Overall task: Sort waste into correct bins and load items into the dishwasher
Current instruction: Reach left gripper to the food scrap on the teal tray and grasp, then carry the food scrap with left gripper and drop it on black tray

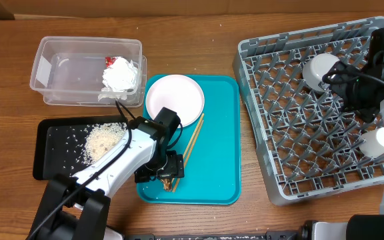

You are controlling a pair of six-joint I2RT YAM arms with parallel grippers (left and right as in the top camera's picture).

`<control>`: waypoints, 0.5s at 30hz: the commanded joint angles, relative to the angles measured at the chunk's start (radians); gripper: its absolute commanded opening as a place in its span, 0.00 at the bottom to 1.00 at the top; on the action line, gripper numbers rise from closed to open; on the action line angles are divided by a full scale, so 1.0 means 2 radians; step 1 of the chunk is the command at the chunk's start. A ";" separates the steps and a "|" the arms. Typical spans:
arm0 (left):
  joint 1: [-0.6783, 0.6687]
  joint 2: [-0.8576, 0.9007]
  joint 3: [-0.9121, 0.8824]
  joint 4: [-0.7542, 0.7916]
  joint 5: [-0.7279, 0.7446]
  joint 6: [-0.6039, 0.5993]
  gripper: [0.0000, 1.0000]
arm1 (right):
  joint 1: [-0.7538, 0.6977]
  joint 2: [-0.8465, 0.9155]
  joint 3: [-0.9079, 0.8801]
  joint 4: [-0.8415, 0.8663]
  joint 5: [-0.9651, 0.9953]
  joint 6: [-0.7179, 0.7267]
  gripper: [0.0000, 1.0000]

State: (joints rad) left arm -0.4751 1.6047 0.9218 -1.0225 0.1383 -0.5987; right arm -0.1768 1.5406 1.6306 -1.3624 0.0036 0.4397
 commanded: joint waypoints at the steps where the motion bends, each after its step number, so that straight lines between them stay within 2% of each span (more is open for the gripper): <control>1: 0.002 0.002 -0.021 0.016 0.008 -0.030 0.87 | -0.001 0.000 0.002 0.001 -0.003 -0.003 0.95; 9: 0.002 0.002 -0.035 0.027 0.008 -0.036 0.70 | -0.001 0.000 0.002 0.001 -0.003 -0.003 0.95; 12: 0.002 0.002 -0.035 0.028 0.007 -0.036 0.44 | -0.001 0.000 0.002 0.000 -0.003 -0.003 0.95; 15: 0.002 0.002 -0.035 0.029 0.008 -0.036 0.34 | -0.001 0.000 0.002 -0.001 -0.003 -0.003 0.95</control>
State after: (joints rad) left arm -0.4751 1.6051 0.8600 -0.9680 0.1490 -0.6590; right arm -0.1772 1.5410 1.6306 -1.3632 0.0036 0.4400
